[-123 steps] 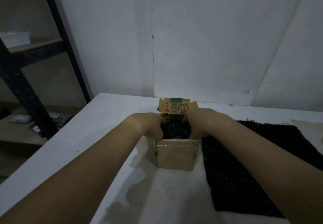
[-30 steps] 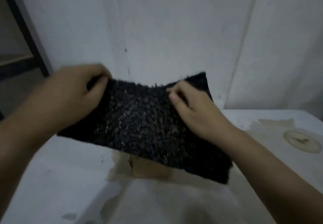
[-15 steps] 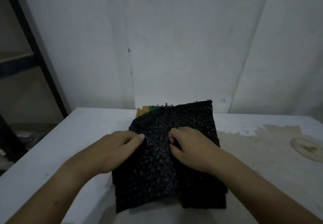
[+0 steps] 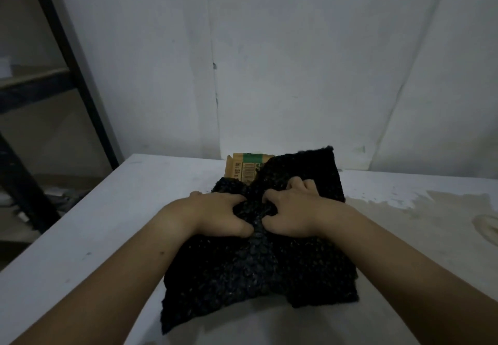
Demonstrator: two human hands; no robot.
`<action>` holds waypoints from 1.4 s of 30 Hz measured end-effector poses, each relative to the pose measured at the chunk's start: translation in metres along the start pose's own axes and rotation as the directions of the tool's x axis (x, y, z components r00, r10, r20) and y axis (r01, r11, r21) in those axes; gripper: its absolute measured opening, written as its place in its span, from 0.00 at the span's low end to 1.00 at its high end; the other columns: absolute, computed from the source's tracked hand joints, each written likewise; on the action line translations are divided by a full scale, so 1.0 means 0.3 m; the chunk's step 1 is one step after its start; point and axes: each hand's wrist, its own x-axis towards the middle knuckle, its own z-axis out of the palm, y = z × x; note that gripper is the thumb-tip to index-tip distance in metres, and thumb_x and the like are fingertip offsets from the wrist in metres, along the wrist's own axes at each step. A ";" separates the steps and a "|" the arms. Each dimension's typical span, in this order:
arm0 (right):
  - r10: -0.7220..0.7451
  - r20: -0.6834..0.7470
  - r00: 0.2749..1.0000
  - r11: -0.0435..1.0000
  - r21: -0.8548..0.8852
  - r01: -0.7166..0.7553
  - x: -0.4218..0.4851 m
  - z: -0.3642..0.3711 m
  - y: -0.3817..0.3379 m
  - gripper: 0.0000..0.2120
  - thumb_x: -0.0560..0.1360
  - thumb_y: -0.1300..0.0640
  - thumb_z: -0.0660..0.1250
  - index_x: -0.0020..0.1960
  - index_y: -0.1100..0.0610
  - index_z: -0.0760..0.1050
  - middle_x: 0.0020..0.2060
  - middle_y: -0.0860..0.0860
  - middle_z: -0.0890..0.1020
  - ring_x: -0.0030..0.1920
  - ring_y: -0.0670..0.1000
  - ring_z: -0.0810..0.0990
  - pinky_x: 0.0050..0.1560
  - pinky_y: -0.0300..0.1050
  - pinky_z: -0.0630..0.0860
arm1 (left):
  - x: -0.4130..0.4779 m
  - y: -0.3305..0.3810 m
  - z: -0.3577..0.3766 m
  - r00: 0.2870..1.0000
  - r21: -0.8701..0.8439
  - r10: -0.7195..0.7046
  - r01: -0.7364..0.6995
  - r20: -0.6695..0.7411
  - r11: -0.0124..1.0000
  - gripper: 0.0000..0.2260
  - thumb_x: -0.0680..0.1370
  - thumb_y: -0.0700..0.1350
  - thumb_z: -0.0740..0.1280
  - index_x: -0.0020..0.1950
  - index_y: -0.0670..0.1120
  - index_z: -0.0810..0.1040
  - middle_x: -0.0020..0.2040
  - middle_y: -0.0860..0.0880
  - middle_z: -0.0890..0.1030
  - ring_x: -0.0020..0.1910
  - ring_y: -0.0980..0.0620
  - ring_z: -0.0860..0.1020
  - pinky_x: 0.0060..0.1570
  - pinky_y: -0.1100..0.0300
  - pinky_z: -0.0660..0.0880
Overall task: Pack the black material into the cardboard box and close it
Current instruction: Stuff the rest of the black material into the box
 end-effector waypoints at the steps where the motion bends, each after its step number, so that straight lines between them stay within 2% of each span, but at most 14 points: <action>1: -0.005 0.008 1.000 1.000 0.007 0.005 0.006 -0.005 0.008 0.30 0.72 0.36 0.57 0.73 0.40 0.60 0.67 0.58 0.62 0.68 0.62 0.56 0.64 0.55 0.61 | 0.003 0.001 -0.004 1.000 -0.024 -0.010 0.010 0.018 1.000 0.35 0.65 0.65 0.65 0.72 0.68 0.64 0.69 0.53 0.74 0.66 0.48 0.72 0.66 0.53 0.68; 4: -0.119 -0.207 0.971 0.986 0.086 0.140 -0.001 -0.022 0.044 0.31 0.68 0.36 0.61 0.70 0.39 0.64 0.66 0.53 0.69 0.67 0.58 0.65 0.66 0.55 0.67 | 0.015 0.002 -0.002 1.000 -0.056 0.007 -0.005 0.028 0.998 0.34 0.66 0.63 0.69 0.72 0.66 0.65 0.67 0.54 0.76 0.60 0.50 0.76 0.60 0.55 0.72; 7: -0.162 -0.472 0.867 0.981 0.021 0.194 0.003 -0.022 0.086 0.32 0.73 0.41 0.63 0.75 0.47 0.62 0.70 0.48 0.68 0.67 0.54 0.68 0.67 0.52 0.67 | 0.020 0.002 0.014 1.000 0.017 -0.002 0.002 -0.010 1.000 0.38 0.67 0.64 0.69 0.76 0.64 0.61 0.71 0.53 0.72 0.66 0.46 0.72 0.67 0.52 0.66; 10: -0.164 -0.417 0.894 0.986 -0.055 0.155 0.026 0.031 0.088 0.31 0.75 0.43 0.61 0.77 0.50 0.62 0.73 0.48 0.67 0.68 0.55 0.67 0.67 0.50 0.66 | 0.028 -0.009 0.038 0.999 0.017 0.020 -0.020 -0.031 1.000 0.37 0.64 0.66 0.67 0.73 0.64 0.64 0.69 0.55 0.73 0.68 0.44 0.69 0.69 0.50 0.61; 13: -0.237 -0.454 0.859 0.970 -0.160 0.183 0.030 0.077 0.073 0.26 0.74 0.48 0.59 0.70 0.53 0.73 0.67 0.48 0.75 0.62 0.55 0.72 0.61 0.50 0.69 | 0.028 -0.033 0.069 0.990 -0.034 0.084 -0.089 -0.113 0.995 0.20 0.63 0.66 0.67 0.53 0.64 0.71 0.53 0.59 0.77 0.57 0.50 0.73 0.64 0.52 0.63; 15: -0.282 -0.495 0.822 0.956 -0.221 0.195 0.021 0.078 0.063 0.22 0.71 0.50 0.59 0.62 0.52 0.80 0.59 0.45 0.81 0.58 0.55 0.75 0.57 0.52 0.71 | 0.024 -0.043 0.089 0.972 -0.049 0.149 -0.160 -0.180 0.986 0.15 0.66 0.63 0.68 0.48 0.60 0.71 0.48 0.59 0.75 0.50 0.56 0.73 0.64 0.53 0.62; 18: -0.276 -0.431 0.859 0.949 -0.265 0.172 0.011 0.070 0.056 0.21 0.72 0.50 0.56 0.57 0.47 0.82 0.50 0.45 0.83 0.53 0.54 0.73 0.56 0.50 0.67 | 0.016 -0.051 0.118 0.930 -0.050 0.219 -0.244 -0.294 0.969 0.18 0.65 0.64 0.66 0.52 0.59 0.73 0.50 0.60 0.75 0.50 0.59 0.74 0.67 0.52 0.61; 21: -0.208 -0.281 0.937 0.962 -0.230 0.145 0.023 0.036 0.039 0.20 0.73 0.49 0.55 0.59 0.47 0.79 0.51 0.49 0.81 0.57 0.56 0.69 0.63 0.50 0.61 | 0.013 -0.066 0.143 0.888 0.011 0.269 -0.285 -0.373 0.958 0.30 0.66 0.65 0.64 0.67 0.58 0.72 0.60 0.60 0.70 0.59 0.59 0.71 0.71 0.54 0.57; 28: -0.120 -0.094 0.988 0.952 -0.294 0.088 0.075 -0.012 -0.018 0.16 0.71 0.49 0.61 0.57 0.50 0.75 0.46 0.50 0.74 0.59 0.58 0.63 0.61 0.53 0.58 | 0.007 -0.083 0.139 0.830 0.089 0.293 -0.286 -0.474 0.954 0.38 0.63 0.66 0.64 0.71 0.56 0.68 0.77 0.55 0.49 0.77 0.53 0.47 0.73 0.53 0.50; 31: -0.176 -0.257 0.950 0.967 -0.228 0.117 0.053 0.022 0.015 0.19 0.70 0.46 0.61 0.59 0.48 0.76 0.50 0.48 0.79 0.55 0.55 0.65 0.60 0.51 0.61 | 0.000 -0.084 0.141 0.829 0.124 0.301 -0.276 -0.472 0.953 0.37 0.64 0.66 0.65 0.72 0.56 0.67 0.75 0.55 0.57 0.76 0.54 0.52 0.74 0.53 0.47; 35: -0.269 -0.568 0.778 0.963 -0.152 0.222 0.022 0.071 0.036 0.28 0.69 0.48 0.63 0.69 0.46 0.71 0.60 0.45 0.78 0.60 0.54 0.68 0.59 0.48 0.62 | -0.012 -0.089 0.176 0.778 0.201 0.333 -0.266 -0.533 0.943 0.35 0.65 0.66 0.62 0.71 0.55 0.69 0.66 0.59 0.68 0.74 0.55 0.56 0.72 0.54 0.43; 37: -0.321 -0.528 0.787 0.947 -0.168 0.274 0.026 0.073 0.018 0.30 0.70 0.54 0.63 0.72 0.44 0.68 0.64 0.44 0.76 0.58 0.53 0.66 0.58 0.47 0.60 | -0.007 -0.086 0.167 0.804 0.217 0.320 -0.241 -0.501 0.946 0.36 0.63 0.67 0.63 0.70 0.56 0.68 0.63 0.60 0.71 0.73 0.54 0.58 0.70 0.54 0.43; 39: -0.310 -0.413 0.856 0.949 -0.185 0.254 0.030 0.051 -0.006 0.32 0.71 0.58 0.62 0.74 0.42 0.66 0.68 0.42 0.73 0.60 0.53 0.63 0.60 0.47 0.57 | 0.004 -0.076 0.140 0.847 0.221 0.290 -0.209 -0.446 0.953 0.34 0.61 0.68 0.64 0.65 0.57 0.68 0.59 0.59 0.73 0.72 0.50 0.58 0.71 0.50 0.46; 42: -0.259 -0.220 0.940 0.947 -0.248 0.203 0.043 0.004 -0.030 0.33 0.72 0.56 0.62 0.75 0.40 0.63 0.67 0.44 0.73 0.66 0.56 0.59 0.69 0.52 0.53 | 0.021 -0.054 0.097 0.911 0.188 0.232 -0.176 -0.341 0.966 0.31 0.59 0.68 0.68 0.57 0.57 0.67 0.53 0.57 0.76 0.67 0.48 0.62 0.68 0.50 0.50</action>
